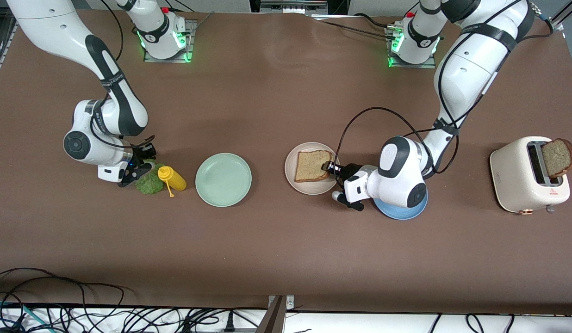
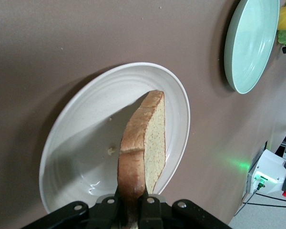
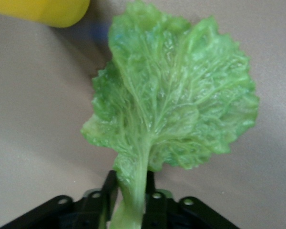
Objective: Make sandwich on beige plate with both arms
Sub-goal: 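Release the bread with the left gripper while the right gripper lifts lettuce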
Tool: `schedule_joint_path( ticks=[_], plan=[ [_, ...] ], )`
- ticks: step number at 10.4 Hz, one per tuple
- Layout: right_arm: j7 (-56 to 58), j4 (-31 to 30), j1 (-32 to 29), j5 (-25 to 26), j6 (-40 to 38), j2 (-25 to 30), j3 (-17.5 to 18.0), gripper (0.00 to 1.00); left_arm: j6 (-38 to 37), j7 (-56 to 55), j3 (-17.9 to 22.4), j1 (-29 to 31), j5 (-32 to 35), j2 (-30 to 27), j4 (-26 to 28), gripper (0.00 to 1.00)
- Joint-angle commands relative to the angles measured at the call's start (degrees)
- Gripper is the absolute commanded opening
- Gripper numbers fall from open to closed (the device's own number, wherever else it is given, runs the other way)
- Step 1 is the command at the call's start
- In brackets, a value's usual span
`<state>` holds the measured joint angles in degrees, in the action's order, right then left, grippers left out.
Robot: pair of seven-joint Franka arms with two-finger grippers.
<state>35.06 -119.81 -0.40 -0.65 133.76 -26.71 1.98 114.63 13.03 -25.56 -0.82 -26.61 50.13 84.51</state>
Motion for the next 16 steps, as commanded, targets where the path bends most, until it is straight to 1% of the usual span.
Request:
schedule_joint_path(
  ticks=[1,2,3,4,5,6,7,8,9,10,11,12,13,15,16],
  plan=[
    [3.7,1.9,-0.2,-1.1,-1.1,0.1,0.2,0.00,-0.3,1.7,0.3,0.4,-1.6,0.3,-0.8,0.42],
    [3.6,3.9,-0.2,-1.5,-3.7,0.5,0.2,0.00,-0.5,1.7,0.3,0.7,-1.6,-0.1,-0.7,0.99],
    [3.8,6.2,-0.3,-3.1,-7.9,1.2,-0.2,0.00,-1.2,1.4,0.3,0.8,-0.6,-0.6,-0.8,1.00],
    [4.6,7.3,-0.8,-3.6,-9.2,3.2,-0.6,0.00,-1.2,1.1,0.3,1.3,1.0,-1.2,-0.9,1.00],
    [5.0,9.7,-1.2,-3.7,-11.8,4.0,-1.2,0.00,-2.6,1.1,0.3,2.5,1.4,-1.3,-1.2,1.00],
    [5.2,14.0,-1.3,-3.7,-18.1,4.0,-2.6,0.00,-3.8,1.2,0.6,2.7,1.9,-2.4,-1.4,1.00],
    [5.2,18.5,-1.8,-3.7,-23.1,3.9,-3.0,0.00,-4.4,1.3,0.6,3.7,4.6,-3.5,-1.7,1.00],
    [4.5,22.3,-2.1,-3.7,-27.0,3.9,-3.0,0.00,-5.1,1.2,0.1,5.9,5.1,-4.2,-1.9,1.00],
    [4.4,25.1,-2.1,-4.1,-30.4,3.9,-3.0,0.00,-7.3,1.0,0.3,6.3,5.2,-6.2,-1.9,1.00],
    [4.4,27.0,-2.2,-5.5,-32.4,4.3,-3.1,0.00,-9.1,0.9,1.0,6.4,6.2,-9.1,-1.9,1.00],
    [3.5,28.0,-2.1,-7.1,-34.6,5.5,-3.0,0.00,-11.1,-1.4,1.6,6.4,8.7,-12.1,-1.6,1.00],
    [-1.0,28.1,-1.9,-7.7,-34.9,7.2,-2.2,0.00,-11.8,-5.7,1.8,6.6,13.1,-14.6,-1.8,1.00],
    [-5.9,28.1,-1.5,-7.7,-34.9,7.8,-0.6,0.00,-12.1,-7.0,1.7,6.7,16.3,-16.7,-1.7,1.00],
    [-14.3,28.6,-1.5,-7.7,-34.8,9.0,4.7,0.00,-15.0,-7.2,2.0,8.0,17.2,-20.5,-1.8,1.00],
    [-19.6,29.1,-1.5,-7.0,-34.2,9.7,7.1,0.00,-16.4,-7.0,2.0,9.1,19.2,-22.2,-1.8,1.00]
  ],
)
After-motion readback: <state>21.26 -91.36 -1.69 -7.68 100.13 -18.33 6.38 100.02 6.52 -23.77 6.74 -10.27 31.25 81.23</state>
